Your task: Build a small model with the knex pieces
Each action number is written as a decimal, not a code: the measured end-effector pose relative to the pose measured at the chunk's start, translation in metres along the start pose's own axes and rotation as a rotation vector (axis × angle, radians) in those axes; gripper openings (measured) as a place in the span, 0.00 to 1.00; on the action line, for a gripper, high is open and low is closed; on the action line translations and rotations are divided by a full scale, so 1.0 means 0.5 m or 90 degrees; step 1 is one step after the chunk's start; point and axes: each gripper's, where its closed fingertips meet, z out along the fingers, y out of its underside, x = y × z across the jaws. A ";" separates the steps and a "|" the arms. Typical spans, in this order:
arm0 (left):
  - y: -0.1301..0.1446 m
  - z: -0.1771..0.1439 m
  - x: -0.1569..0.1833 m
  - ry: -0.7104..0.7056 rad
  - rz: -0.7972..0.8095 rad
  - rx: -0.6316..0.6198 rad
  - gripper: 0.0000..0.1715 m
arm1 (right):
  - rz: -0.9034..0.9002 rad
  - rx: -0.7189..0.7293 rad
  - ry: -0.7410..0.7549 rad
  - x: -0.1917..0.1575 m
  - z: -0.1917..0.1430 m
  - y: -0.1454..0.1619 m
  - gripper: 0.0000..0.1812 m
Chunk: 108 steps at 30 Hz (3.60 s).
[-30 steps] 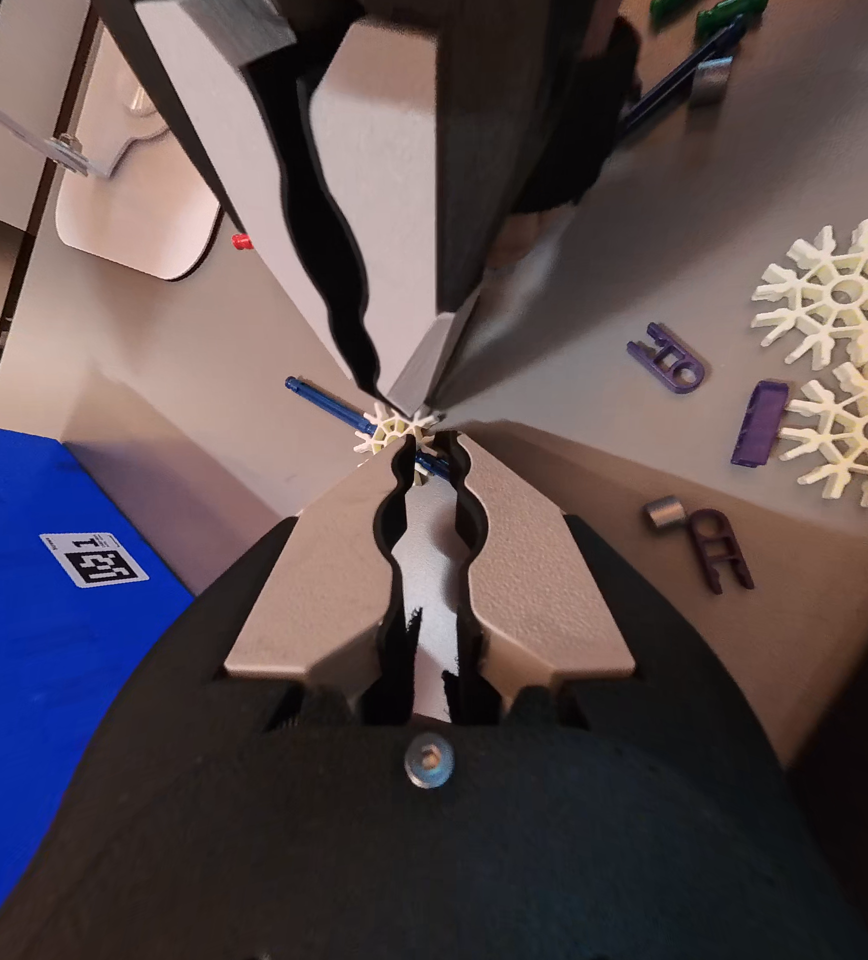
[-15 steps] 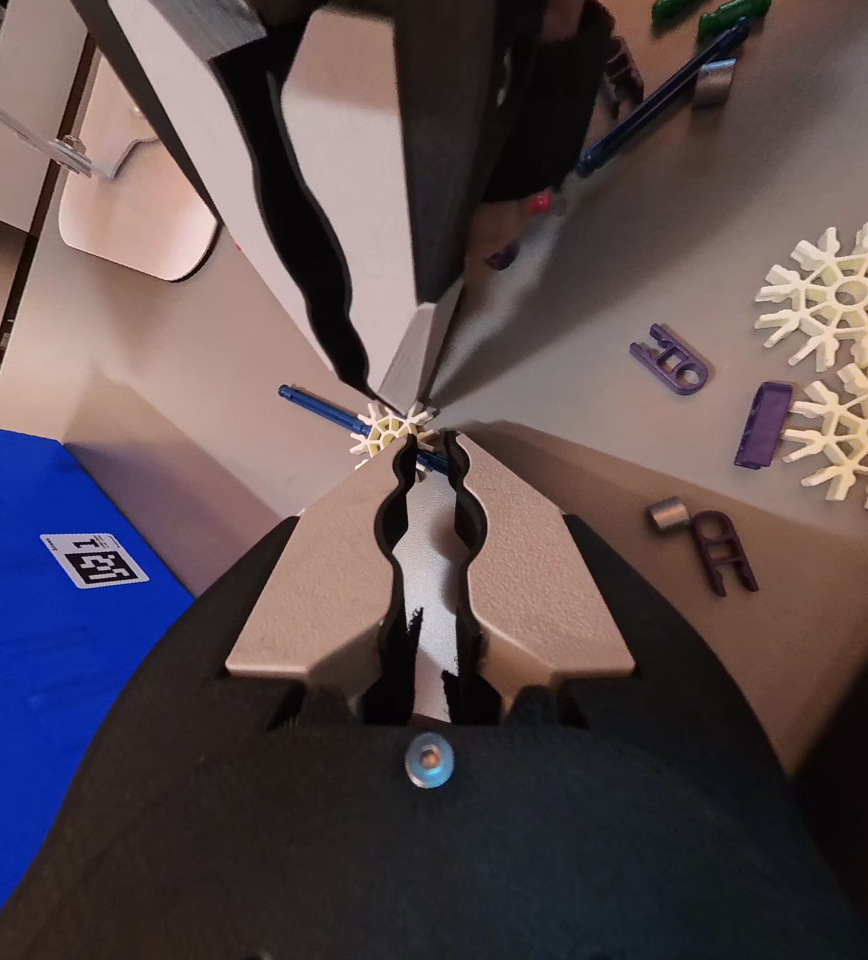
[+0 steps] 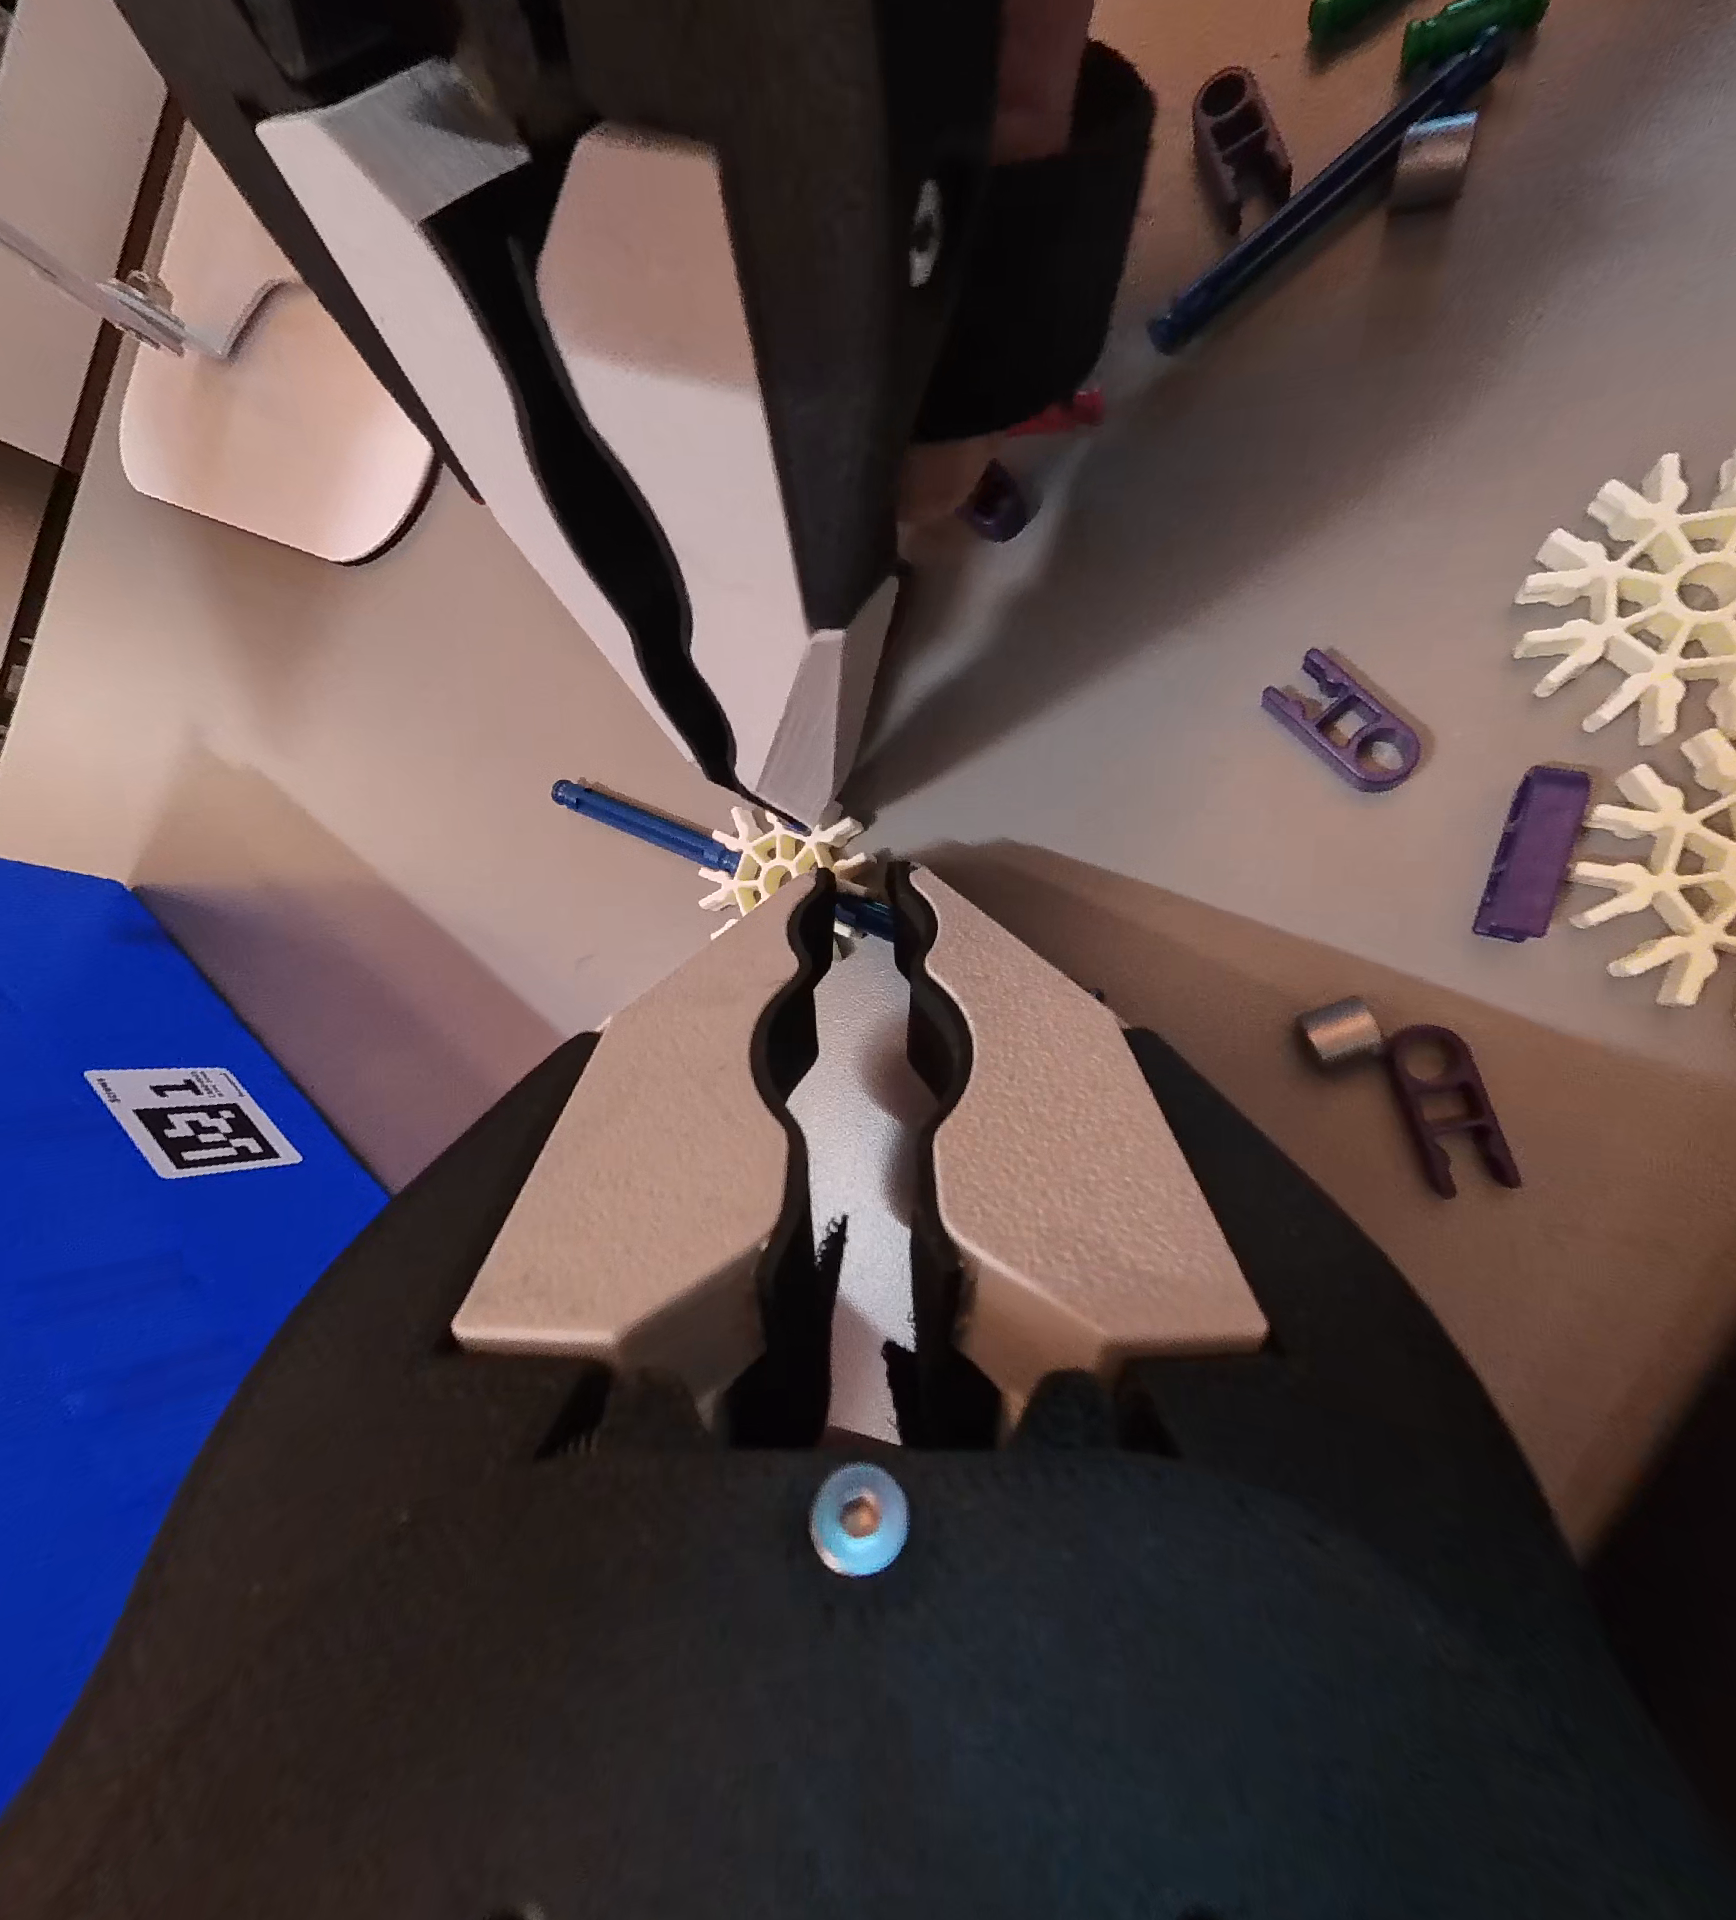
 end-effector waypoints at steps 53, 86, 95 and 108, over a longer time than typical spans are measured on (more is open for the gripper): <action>0.005 0.000 -0.005 0.006 -0.047 0.040 0.05 | -0.028 -0.009 -0.031 -0.006 0.002 -0.016 0.00; 0.042 -0.034 -0.030 -0.030 -0.084 0.011 0.10 | -0.014 -0.081 0.018 -0.070 -0.148 0.154 0.04; 0.021 -0.015 -0.005 -0.014 -0.070 0.009 0.08 | 0.010 -0.116 0.015 -0.080 -0.112 0.214 0.04; 0.029 -0.068 -0.046 -0.098 -0.086 0.059 0.10 | -0.009 -0.054 -0.006 -0.082 -0.114 0.155 0.01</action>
